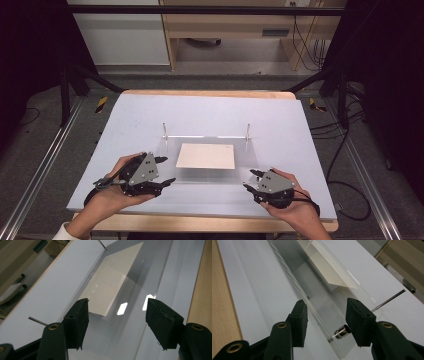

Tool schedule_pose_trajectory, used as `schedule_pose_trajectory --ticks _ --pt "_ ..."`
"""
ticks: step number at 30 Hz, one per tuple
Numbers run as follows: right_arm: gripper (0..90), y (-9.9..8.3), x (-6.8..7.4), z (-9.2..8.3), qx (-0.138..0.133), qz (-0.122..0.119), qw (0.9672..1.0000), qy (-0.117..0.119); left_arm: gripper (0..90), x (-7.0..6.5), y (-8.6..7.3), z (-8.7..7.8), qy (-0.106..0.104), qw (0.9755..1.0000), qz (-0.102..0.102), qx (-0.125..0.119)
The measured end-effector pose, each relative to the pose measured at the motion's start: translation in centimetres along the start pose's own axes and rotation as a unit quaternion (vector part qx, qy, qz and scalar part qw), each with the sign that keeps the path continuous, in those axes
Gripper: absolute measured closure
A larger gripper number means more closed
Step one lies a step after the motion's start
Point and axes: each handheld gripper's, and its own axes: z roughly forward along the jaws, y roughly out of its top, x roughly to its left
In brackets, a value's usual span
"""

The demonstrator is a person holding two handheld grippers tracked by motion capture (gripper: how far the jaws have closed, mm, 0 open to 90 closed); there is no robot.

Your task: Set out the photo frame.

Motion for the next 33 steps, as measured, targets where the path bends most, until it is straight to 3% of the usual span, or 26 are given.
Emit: schedule_pose_trajectory --ticks 10,16,24,33 --pt "53.0 0.8 -0.8 -0.3 0.000 0.017 0.9998 0.006 33.3 -0.7 -0.2 -0.2 -0.007 0.9997 0.023 0.002" --pt "53.0 1.2 -1.3 -0.4 0.000 0.027 0.9996 0.010 36.4 -0.6 -0.6 0.1 -0.004 0.9997 0.023 0.006" --pt "53.0 1.5 -1.7 -0.4 0.001 0.033 0.9994 0.014 44.3 -0.4 -1.0 0.3 0.004 0.9994 0.033 0.013" --pt "53.0 1.9 -2.0 -0.5 0.006 0.038 0.9991 0.017 53.8 -0.2 -1.5 0.5 0.016 0.9977 0.060 0.028"
